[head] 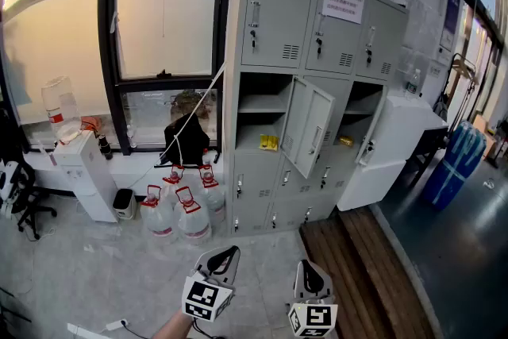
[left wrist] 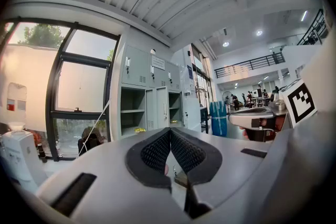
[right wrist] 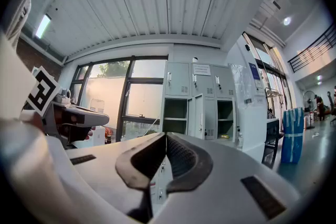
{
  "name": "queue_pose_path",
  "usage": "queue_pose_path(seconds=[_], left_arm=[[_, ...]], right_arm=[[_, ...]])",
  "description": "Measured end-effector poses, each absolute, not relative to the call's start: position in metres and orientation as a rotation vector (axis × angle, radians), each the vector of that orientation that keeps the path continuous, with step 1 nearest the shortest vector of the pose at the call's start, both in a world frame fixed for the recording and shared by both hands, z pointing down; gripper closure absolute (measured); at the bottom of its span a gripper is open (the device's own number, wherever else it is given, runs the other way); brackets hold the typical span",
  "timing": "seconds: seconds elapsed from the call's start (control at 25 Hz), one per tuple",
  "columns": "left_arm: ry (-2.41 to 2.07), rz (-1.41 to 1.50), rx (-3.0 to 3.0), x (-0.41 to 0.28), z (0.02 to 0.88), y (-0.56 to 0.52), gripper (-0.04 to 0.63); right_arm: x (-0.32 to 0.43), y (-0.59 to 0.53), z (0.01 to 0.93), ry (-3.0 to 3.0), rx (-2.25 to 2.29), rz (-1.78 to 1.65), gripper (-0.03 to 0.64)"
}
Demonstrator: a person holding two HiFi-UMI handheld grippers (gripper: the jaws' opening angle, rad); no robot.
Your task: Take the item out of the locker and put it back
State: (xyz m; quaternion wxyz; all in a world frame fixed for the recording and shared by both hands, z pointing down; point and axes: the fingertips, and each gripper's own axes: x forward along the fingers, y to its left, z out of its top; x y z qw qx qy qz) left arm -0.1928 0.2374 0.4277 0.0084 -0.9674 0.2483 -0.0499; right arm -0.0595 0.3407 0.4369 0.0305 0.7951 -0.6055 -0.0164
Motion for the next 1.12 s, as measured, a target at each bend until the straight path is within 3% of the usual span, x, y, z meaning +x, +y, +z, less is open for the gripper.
queue_pose_path(seconds=[1.12], left_arm=[[0.879,-0.183,-3.009,-0.111,0.456,0.220,0.572]], right_arm=[[0.009,0.316,0.474,-1.996,2.353,-0.004,0.598]])
